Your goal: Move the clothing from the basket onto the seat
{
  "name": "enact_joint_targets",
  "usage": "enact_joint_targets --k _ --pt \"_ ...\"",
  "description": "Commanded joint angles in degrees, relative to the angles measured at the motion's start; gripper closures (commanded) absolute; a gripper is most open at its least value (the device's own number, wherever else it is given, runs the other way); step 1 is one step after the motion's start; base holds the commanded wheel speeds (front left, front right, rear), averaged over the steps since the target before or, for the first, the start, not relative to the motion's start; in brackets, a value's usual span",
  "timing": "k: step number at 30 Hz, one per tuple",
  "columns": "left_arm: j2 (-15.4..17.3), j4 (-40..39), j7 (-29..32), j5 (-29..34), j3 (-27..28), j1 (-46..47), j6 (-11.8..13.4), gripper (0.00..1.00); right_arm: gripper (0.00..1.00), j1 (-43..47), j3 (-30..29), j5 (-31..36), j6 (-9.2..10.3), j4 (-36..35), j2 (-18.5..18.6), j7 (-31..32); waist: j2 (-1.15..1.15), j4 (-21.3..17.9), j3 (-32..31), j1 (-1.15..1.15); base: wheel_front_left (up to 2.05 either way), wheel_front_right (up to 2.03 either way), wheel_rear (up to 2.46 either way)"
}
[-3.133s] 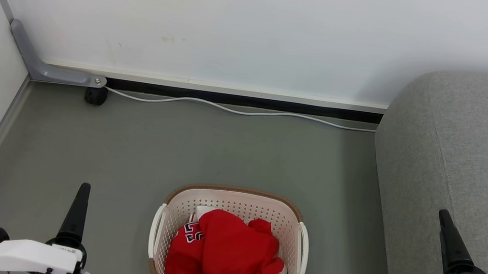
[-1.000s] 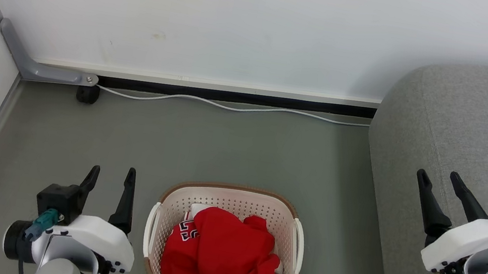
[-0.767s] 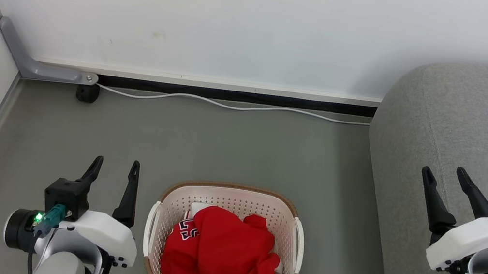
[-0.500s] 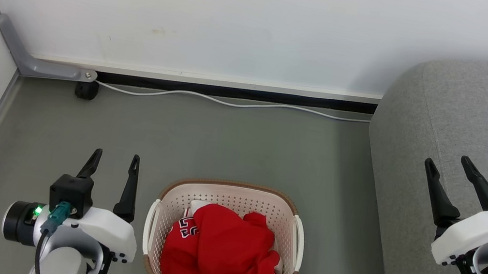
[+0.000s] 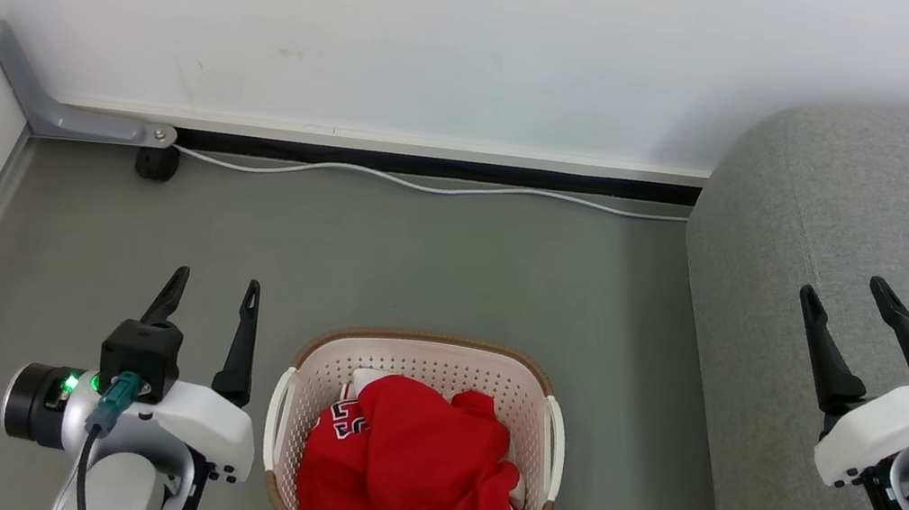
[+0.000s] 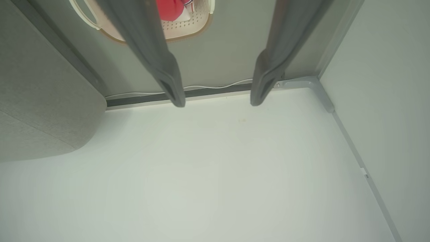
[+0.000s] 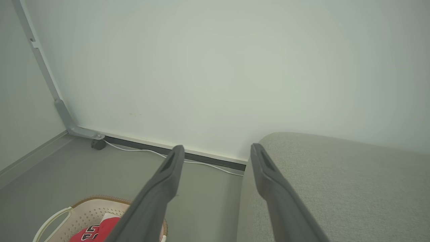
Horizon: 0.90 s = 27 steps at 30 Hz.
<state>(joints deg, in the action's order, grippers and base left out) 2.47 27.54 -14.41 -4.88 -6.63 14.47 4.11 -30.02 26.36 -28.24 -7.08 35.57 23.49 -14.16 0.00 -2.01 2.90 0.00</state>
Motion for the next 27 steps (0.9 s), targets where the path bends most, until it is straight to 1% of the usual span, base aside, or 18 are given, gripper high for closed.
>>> enact_joint_targets --k 1,8,12,19,20,27 --pt "0.58 -1.22 -0.59 -0.4 2.05 2.43 0.13 0.0 0.0 -0.99 0.34 -0.08 -0.41 -1.08 1.15 -0.84 0.0 -0.03 0.11 0.0 0.0 0.0 0.0" --pt "0.45 -1.38 -0.59 -1.72 2.32 2.35 0.23 0.0 0.0 -0.9 -0.24 -0.32 -0.41 -1.83 1.47 -0.84 0.0 -0.16 1.17 0.0 0.0 0.0 0.0" --pt "0.43 -1.77 -0.59 -3.46 1.1 2.61 0.9 0.0 0.0 -1.18 -0.71 -0.58 -0.41 -2.78 1.98 -0.84 0.0 -0.32 2.69 0.0 0.0 0.0 0.0" --pt "0.42 -3.28 -0.59 -6.63 -2.81 3.95 3.76 0.0 0.0 -1.49 -3.69 -2.22 -0.41 -6.0 3.37 -0.84 0.0 -0.44 7.53 0.0 0.0 0.0 0.0" --pt "0.42 -3.28 -0.59 -6.63 -2.81 3.95 3.76 0.0 0.0 -1.49 -3.69 -2.22 -0.41 -6.0 3.37 -0.84 0.0 -0.44 7.53 0.0 0.0 0.0 0.0" --pt "0.42 -4.88 -0.59 -8.83 -7.69 6.2 7.54 0.0 0.0 -1.06 -7.7 -5.12 -0.41 -10.58 4.75 -0.84 0.0 -0.33 13.78 0.0 0.0 0.0 0.0"
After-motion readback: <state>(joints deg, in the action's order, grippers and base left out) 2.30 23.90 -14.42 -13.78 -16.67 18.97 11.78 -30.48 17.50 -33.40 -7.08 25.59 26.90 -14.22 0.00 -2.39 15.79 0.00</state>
